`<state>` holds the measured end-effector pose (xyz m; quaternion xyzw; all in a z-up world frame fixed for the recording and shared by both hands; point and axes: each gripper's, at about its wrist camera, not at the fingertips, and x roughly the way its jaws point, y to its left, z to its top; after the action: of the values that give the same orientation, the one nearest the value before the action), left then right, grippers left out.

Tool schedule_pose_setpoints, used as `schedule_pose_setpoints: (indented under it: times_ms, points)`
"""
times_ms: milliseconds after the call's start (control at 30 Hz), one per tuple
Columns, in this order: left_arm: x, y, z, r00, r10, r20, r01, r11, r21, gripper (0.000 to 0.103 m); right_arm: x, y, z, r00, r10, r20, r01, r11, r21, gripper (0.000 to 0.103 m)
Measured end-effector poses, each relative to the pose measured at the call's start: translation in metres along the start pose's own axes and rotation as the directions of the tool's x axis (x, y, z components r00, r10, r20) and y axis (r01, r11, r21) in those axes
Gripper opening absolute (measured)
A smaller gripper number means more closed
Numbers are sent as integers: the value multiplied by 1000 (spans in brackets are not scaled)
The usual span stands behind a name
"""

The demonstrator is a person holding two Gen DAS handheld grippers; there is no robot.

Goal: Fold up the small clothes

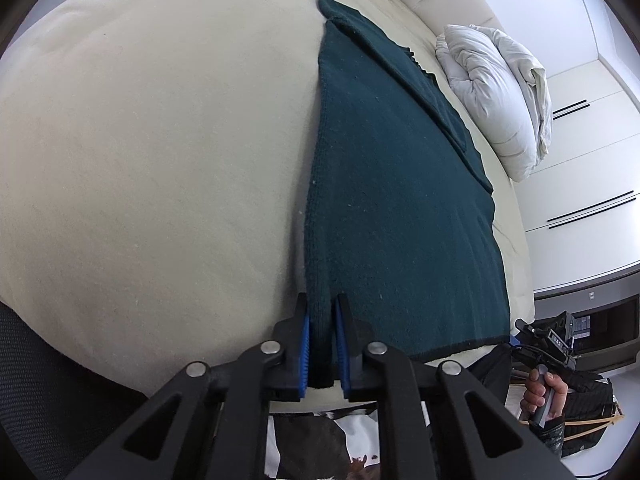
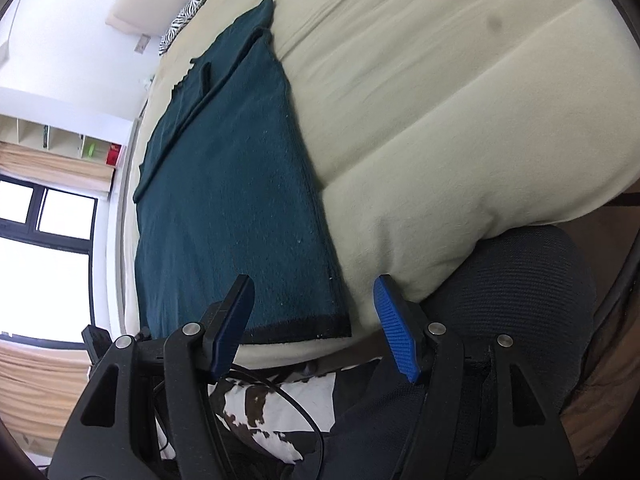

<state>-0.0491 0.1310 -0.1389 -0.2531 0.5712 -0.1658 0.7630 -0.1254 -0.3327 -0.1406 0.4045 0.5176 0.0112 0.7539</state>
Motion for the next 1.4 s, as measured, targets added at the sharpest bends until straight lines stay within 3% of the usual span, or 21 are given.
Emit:
schedule_pose_setpoints:
  times_ms: [167,333,433,500,567,700,867,1100,1400]
  points:
    - [0,-3,-1,1000,13,-3,-13,1000,17,14,9,2,2,1000,3,-14,-3,1000,-15,58]
    - [-2,-5,-3,1000,28,-1,-27,999,43,8,16,6,4,999,-10,-37,9,999,-31,47]
    - [-4,-5,-4,999,32,8,-32,998,52,8,20,7,3,998,-10,-58,8,999,-43,33]
    - [-7,-4,-5,999,30,16,-30,998,53,7,22,7,2,998,-1,-65,-2,999,-45,15]
    - [-10,-3,-6,999,21,28,-22,999,48,7,24,7,0,998,11,-65,-14,999,-51,8]
    - [-23,-5,-6,998,-17,62,15,999,38,7,19,12,-3,999,25,-34,-27,997,-74,6]
    - [-42,-16,0,987,-105,118,102,994,34,7,-1,24,-1,992,124,28,-121,988,-91,6]
    - [-61,-34,26,952,-241,189,243,970,11,7,-25,51,15,940,322,110,-308,943,-126,6]
    - [-60,-47,100,900,-343,271,370,928,-54,7,-17,88,77,894,406,190,-391,913,-115,6]
